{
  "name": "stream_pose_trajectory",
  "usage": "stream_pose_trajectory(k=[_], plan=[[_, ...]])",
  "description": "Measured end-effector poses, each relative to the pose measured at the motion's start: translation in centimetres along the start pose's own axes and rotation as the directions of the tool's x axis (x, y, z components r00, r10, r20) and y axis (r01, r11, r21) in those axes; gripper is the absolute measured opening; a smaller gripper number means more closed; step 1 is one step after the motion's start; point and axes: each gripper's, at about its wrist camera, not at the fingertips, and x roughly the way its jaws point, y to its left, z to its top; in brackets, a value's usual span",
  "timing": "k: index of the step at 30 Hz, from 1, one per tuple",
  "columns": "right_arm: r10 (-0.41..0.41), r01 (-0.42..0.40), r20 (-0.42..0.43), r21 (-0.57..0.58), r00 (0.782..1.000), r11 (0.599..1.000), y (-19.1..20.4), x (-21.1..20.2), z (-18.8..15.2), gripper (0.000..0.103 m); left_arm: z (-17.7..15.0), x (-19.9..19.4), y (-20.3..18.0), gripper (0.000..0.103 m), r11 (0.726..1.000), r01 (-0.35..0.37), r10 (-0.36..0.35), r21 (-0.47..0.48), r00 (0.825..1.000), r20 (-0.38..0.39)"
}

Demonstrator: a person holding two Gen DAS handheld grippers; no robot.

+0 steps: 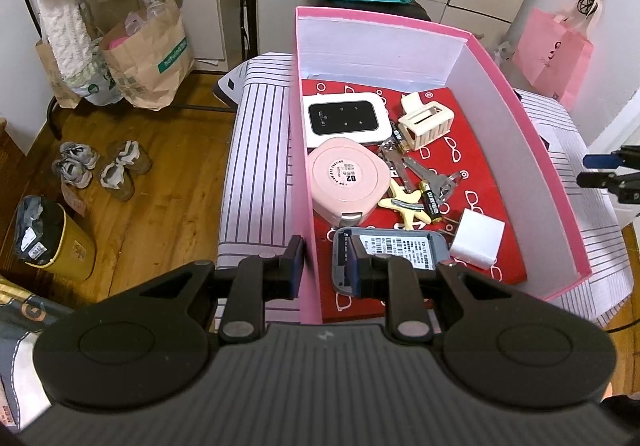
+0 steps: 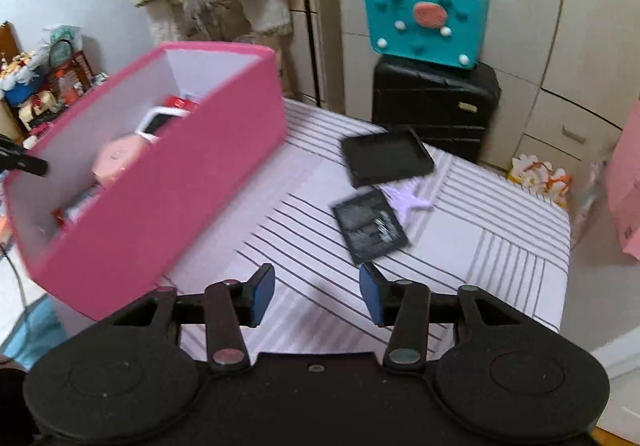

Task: Organize rigid objects
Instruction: 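Return the right gripper to the bed and grasp the black phone battery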

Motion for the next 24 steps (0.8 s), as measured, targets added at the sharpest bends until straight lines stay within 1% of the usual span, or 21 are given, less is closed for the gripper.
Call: stream_pose_trajectory(k=[3, 6, 8, 10, 11, 13, 15, 20, 21, 22, 23, 24], plan=[[-0.023, 0.024, 0.01, -0.023, 1.0, 0.999, -0.9, 1.3, -0.6, 0.055, 0.0, 0.1, -0.1, 0.02, 1.0, -0.006, 0.006, -0.009, 1.0, -0.002], [-0.025, 0.026, 0.018, -0.047, 1.0, 0.999, -1.6, 2.7, -0.5, 0.055, 0.0, 0.2, -0.1, 0.02, 1.0, -0.012, 0.012, -0.015, 1.0, -0.002], [-0.034, 0.036, 0.038, -0.071, 0.999, 0.997, -2.0, 3.6, -0.2, 0.055, 0.1, 0.2, -0.1, 0.02, 1.0, -0.016, 0.016, -0.019, 1.0, -0.003], [-0.085, 0.094, 0.082, -0.121, 0.993, 0.988, -1.9, 4.3, 0.0, 0.055, 0.1, 0.2, -0.2, 0.02, 1.0, -0.02, 0.02, -0.021, 1.0, -0.005], [-0.092, 0.105, 0.098, -0.144, 0.991, 0.984, -1.8, 4.6, 0.2, 0.055, 0.1, 0.2, -0.2, 0.02, 1.0, -0.02, 0.02, -0.022, 1.0, -0.006], [-0.083, 0.102, 0.109, -0.184, 0.991, 0.978, -1.8, 5.3, 0.4, 0.055, 0.1, 0.2, -0.2, 0.02, 1.0, -0.023, 0.023, -0.02, 1.0, -0.006], [-0.086, 0.104, 0.097, -0.199, 0.992, 0.974, -2.0, 6.2, 0.7, 0.054, 0.1, 0.2, -0.2, 0.02, 1.0, -0.023, 0.023, -0.021, 1.0, -0.007], [-0.049, 0.063, 0.076, -0.193, 0.996, 0.979, -1.9, 6.6, 0.6, 0.055, 0.1, 0.2, -0.2, 0.02, 1.0, -0.022, 0.022, -0.014, 1.0, -0.007], [-0.039, 0.051, 0.07, -0.194, 0.997, 0.98, -1.8, 6.5, 0.5, 0.051, 0.0, 0.2, -0.2, 0.02, 1.0, -0.022, 0.021, -0.015, 1.0, -0.007], [-0.026, 0.038, 0.062, -0.194, 0.998, 0.98, -1.7, 6.4, 0.3, 0.039, 0.0, 0.2, -0.2, 0.02, 1.0, -0.023, 0.023, -0.014, 1.0, -0.007], [-0.016, 0.028, 0.064, -0.198, 0.998, 0.98, -1.3, 6.1, 0.2, 0.033, 0.0, 0.2, -0.2, 0.02, 1.0, -0.022, 0.022, -0.013, 1.0, -0.007], [-0.01, 0.022, 0.06, -0.204, 0.998, 0.979, -1.0, 5.9, 0.1, 0.025, 0.0, 0.2, -0.2, 0.02, 1.0, -0.021, 0.021, -0.013, 1.0, -0.006]])
